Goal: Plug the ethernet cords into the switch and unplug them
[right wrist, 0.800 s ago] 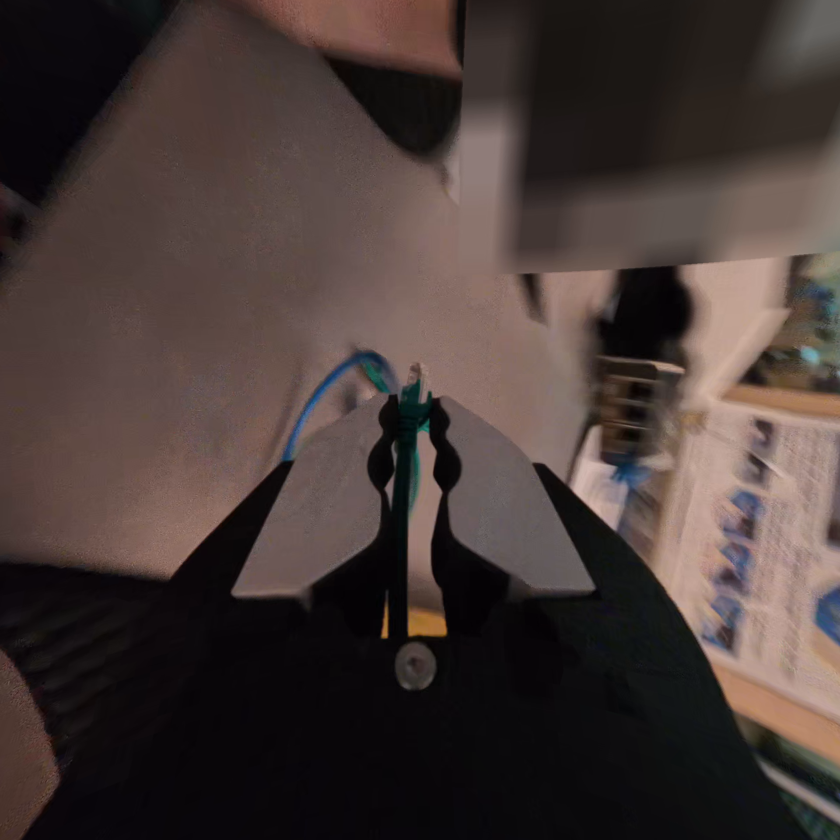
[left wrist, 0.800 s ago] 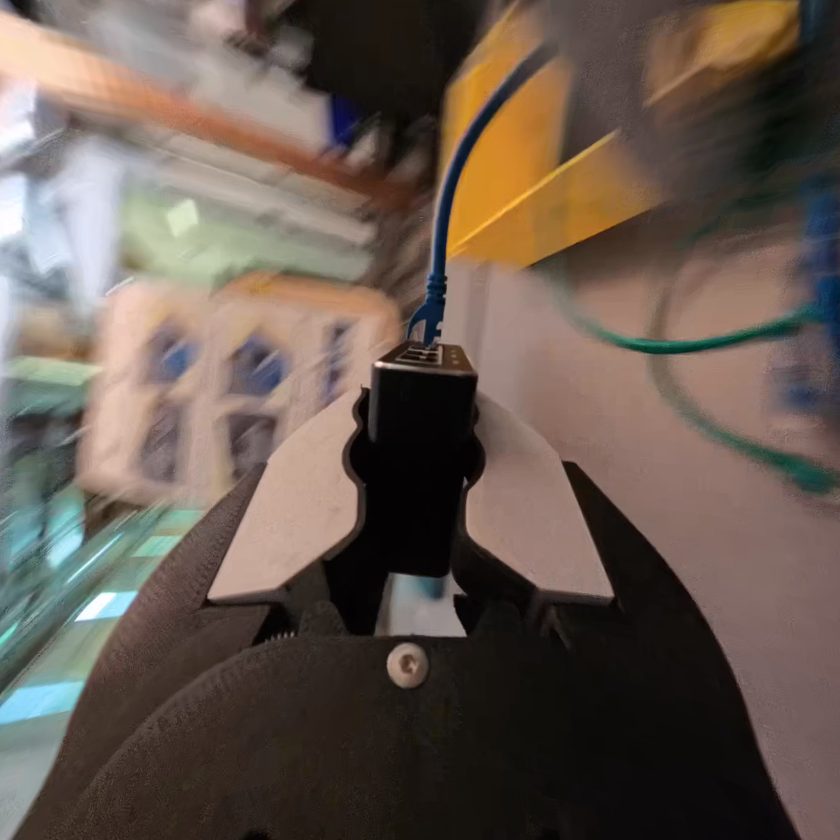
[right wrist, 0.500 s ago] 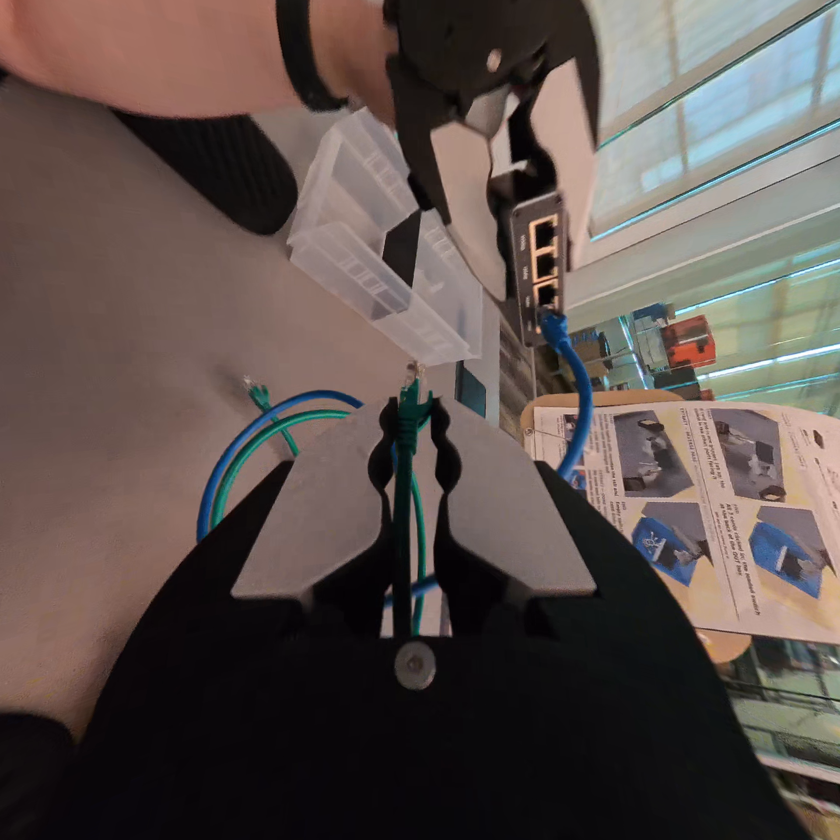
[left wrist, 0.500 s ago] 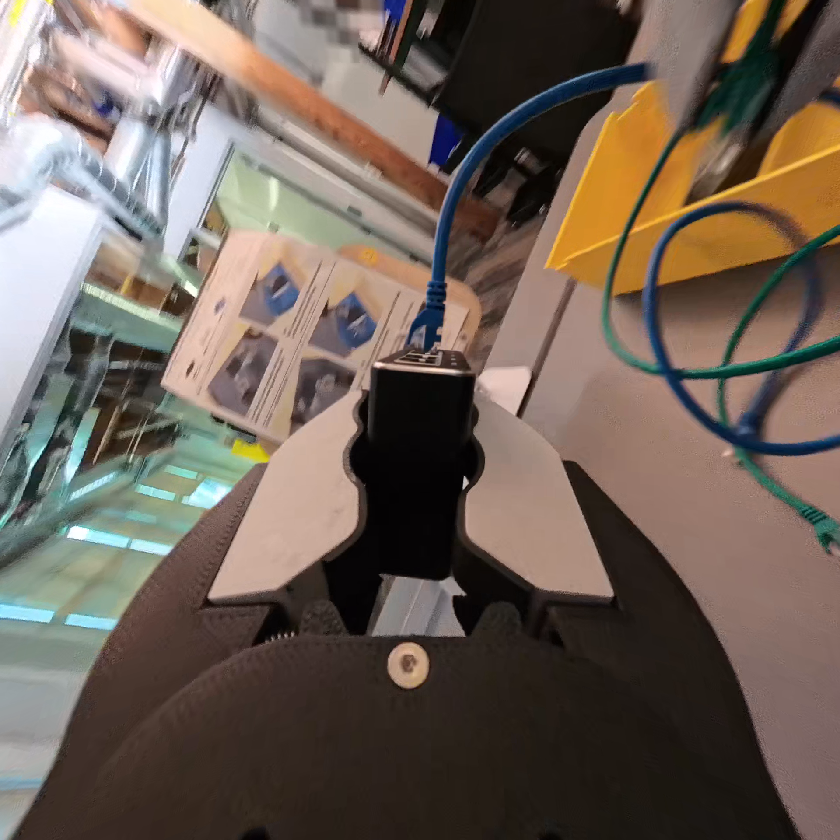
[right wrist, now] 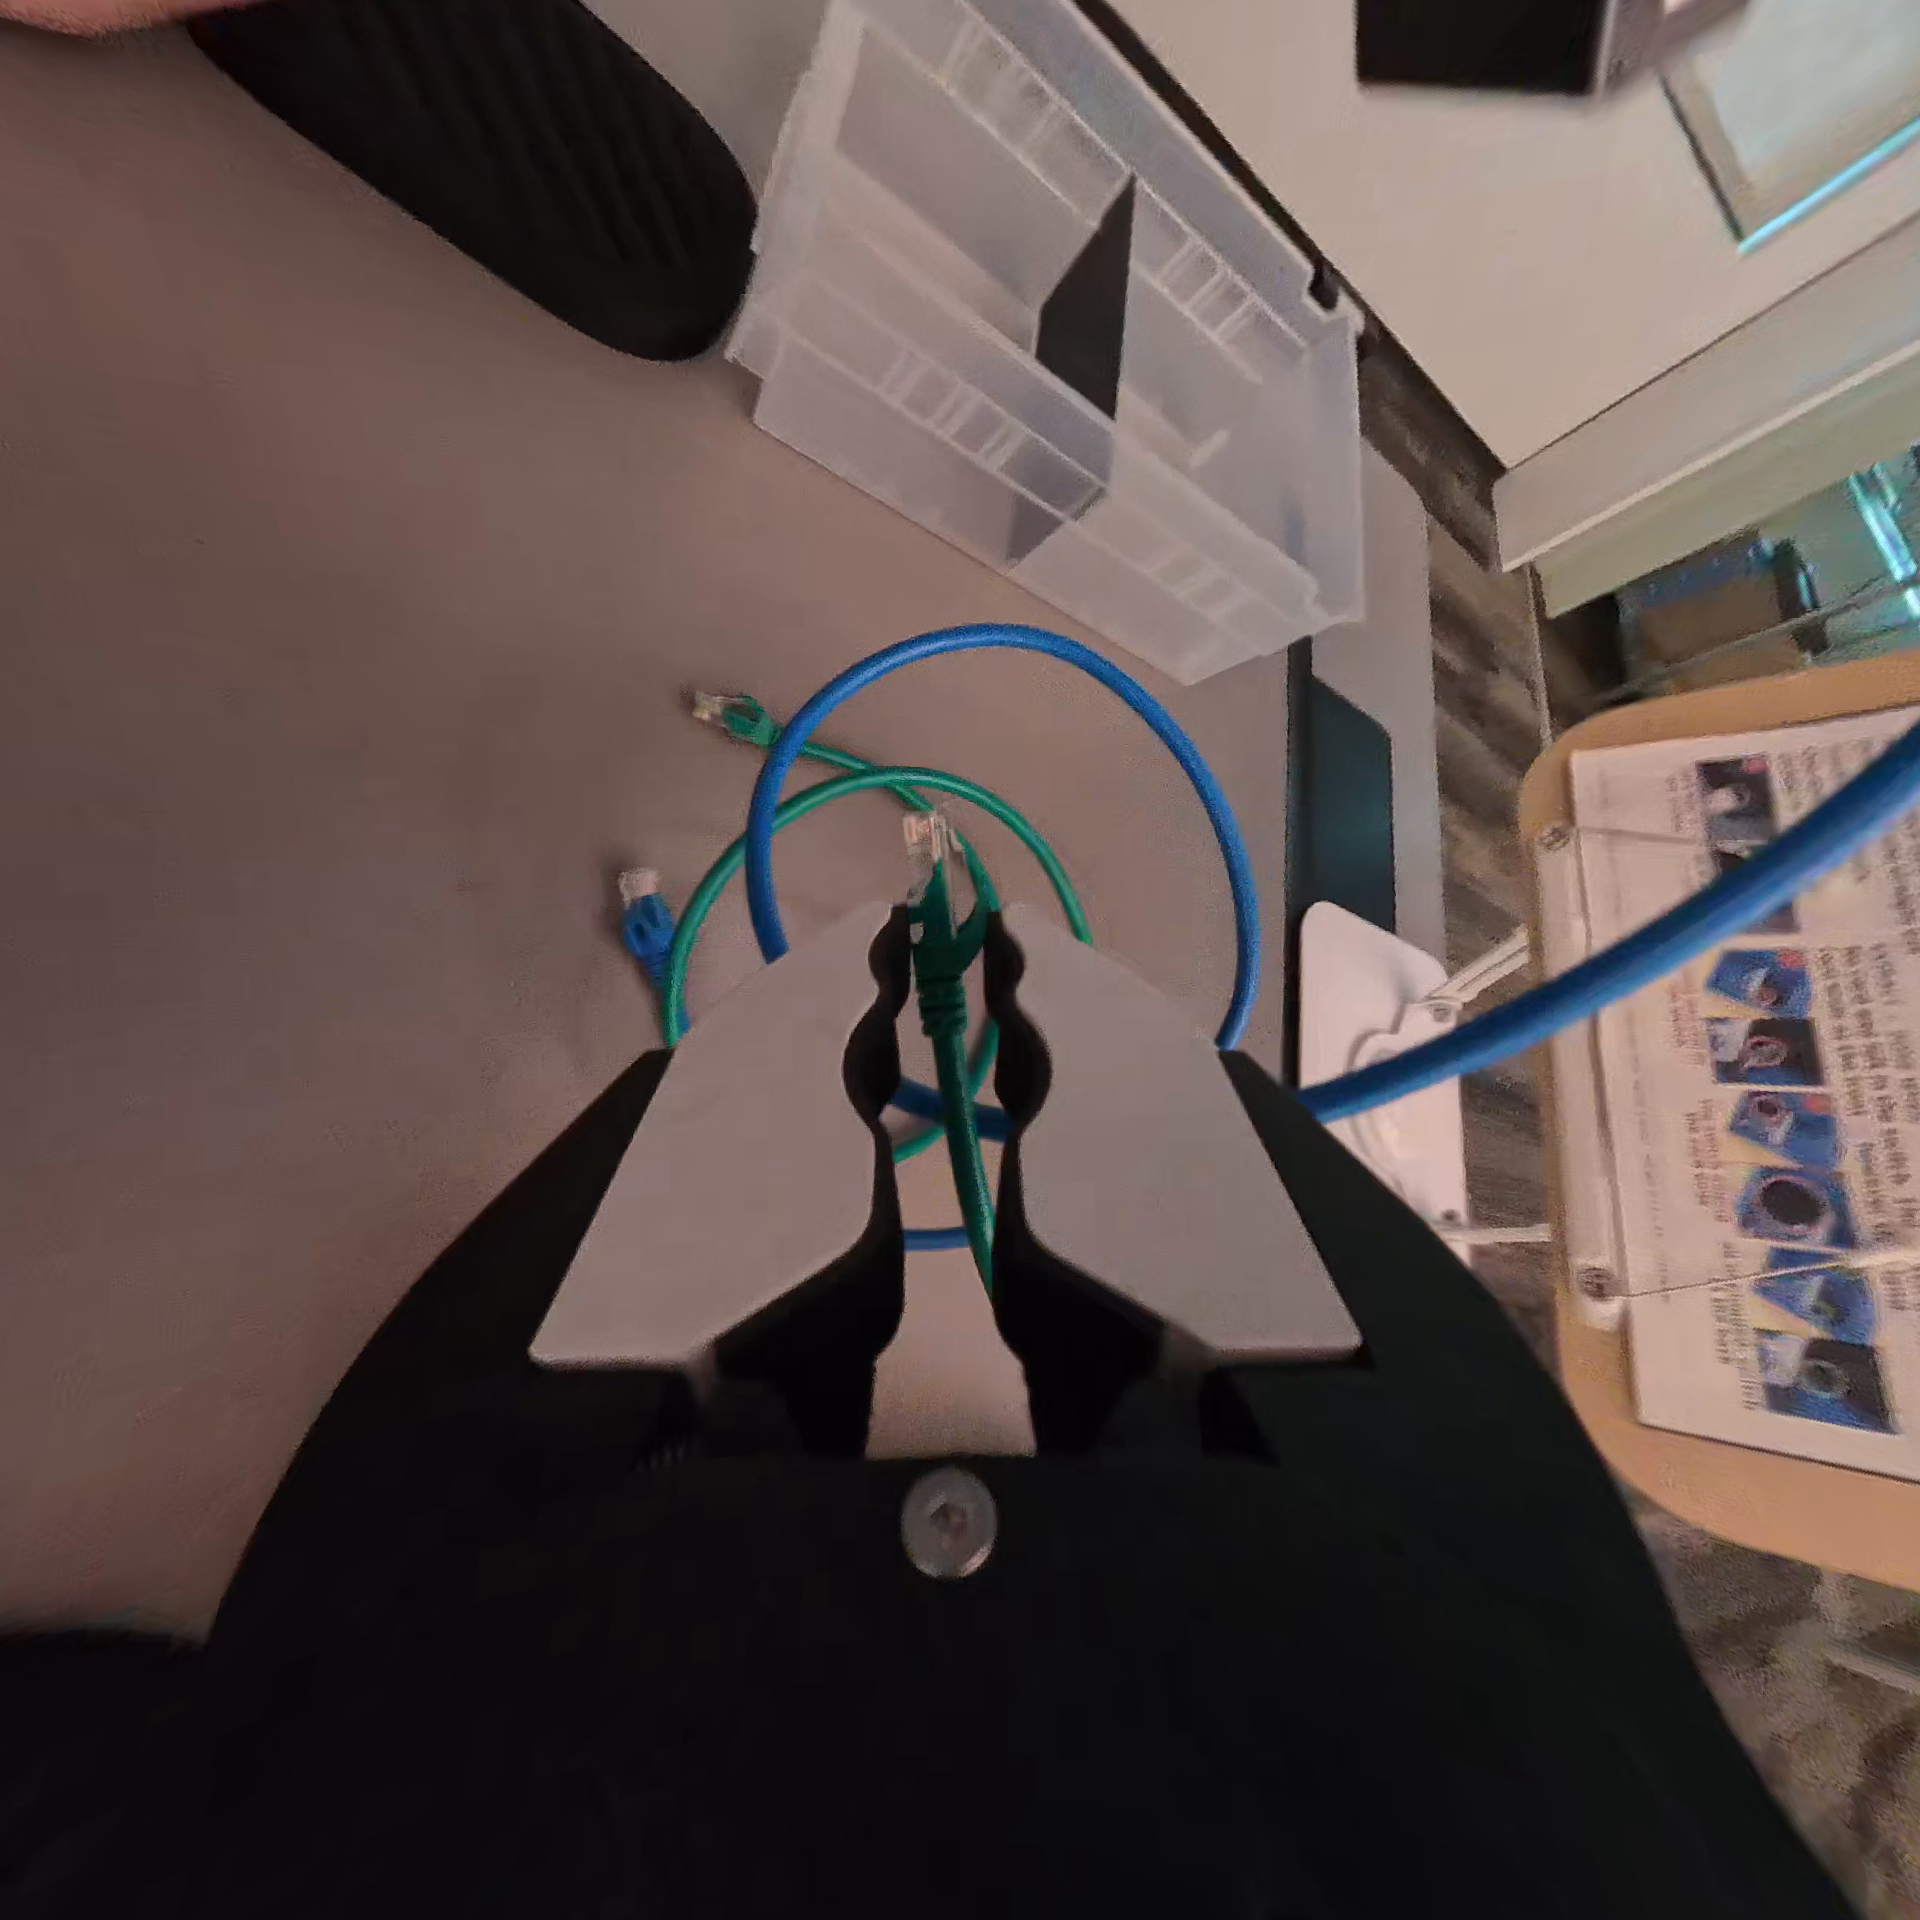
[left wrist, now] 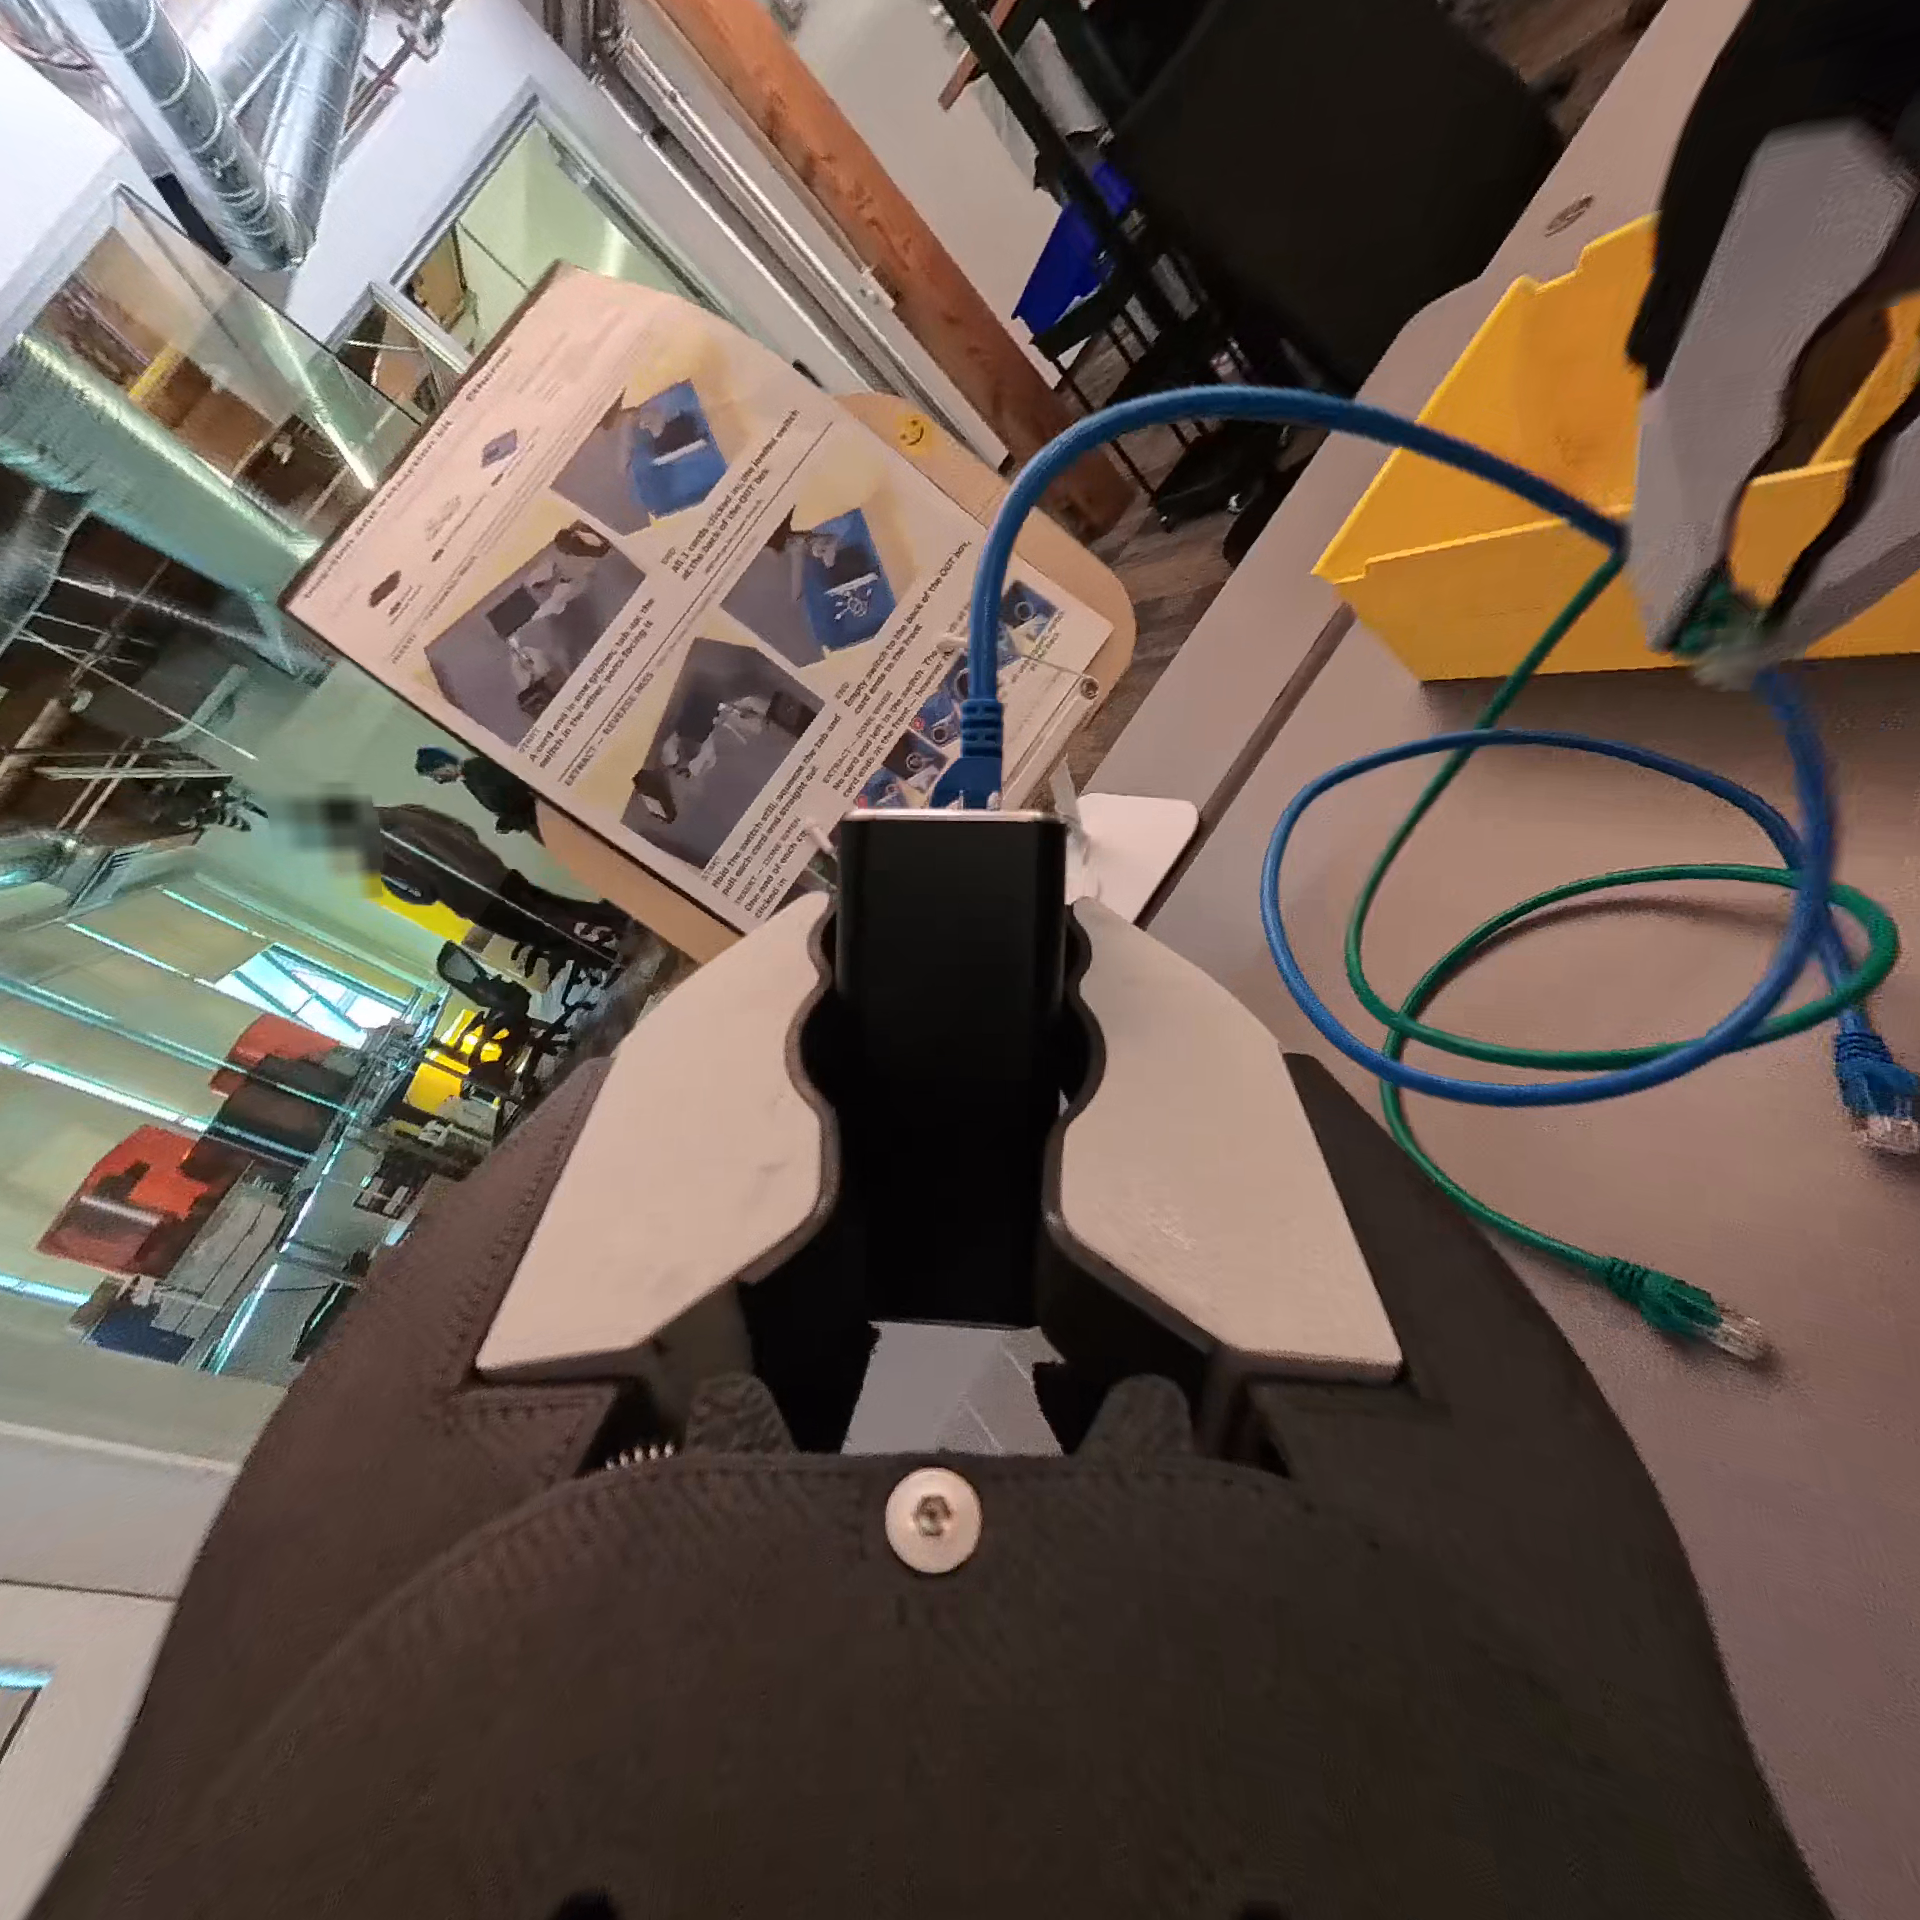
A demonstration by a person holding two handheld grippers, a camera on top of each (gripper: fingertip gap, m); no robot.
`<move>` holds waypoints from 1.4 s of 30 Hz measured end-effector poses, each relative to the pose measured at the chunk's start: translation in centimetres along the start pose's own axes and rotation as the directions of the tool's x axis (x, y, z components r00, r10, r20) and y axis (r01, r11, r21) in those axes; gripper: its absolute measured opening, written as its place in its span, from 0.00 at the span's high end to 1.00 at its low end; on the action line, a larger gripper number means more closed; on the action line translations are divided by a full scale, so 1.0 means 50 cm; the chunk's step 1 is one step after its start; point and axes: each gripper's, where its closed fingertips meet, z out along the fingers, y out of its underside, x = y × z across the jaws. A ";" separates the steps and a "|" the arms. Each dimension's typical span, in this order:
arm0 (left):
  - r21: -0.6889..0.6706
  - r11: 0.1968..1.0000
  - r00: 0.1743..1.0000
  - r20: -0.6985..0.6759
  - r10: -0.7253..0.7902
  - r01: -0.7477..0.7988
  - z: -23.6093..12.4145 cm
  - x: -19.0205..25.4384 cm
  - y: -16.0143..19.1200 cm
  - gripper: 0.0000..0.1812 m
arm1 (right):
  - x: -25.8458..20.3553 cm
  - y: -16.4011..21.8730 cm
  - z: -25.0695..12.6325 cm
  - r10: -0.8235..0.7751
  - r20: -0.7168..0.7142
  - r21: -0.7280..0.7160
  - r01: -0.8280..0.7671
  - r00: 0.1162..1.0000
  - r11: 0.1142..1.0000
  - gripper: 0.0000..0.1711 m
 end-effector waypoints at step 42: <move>0.397 0.914 0.928 -0.365 0.074 0.083 -0.063 0.131 -0.147 0.80 | 0.091 -0.176 -0.138 0.121 -0.363 0.342 0.011 0.924 0.939 0.78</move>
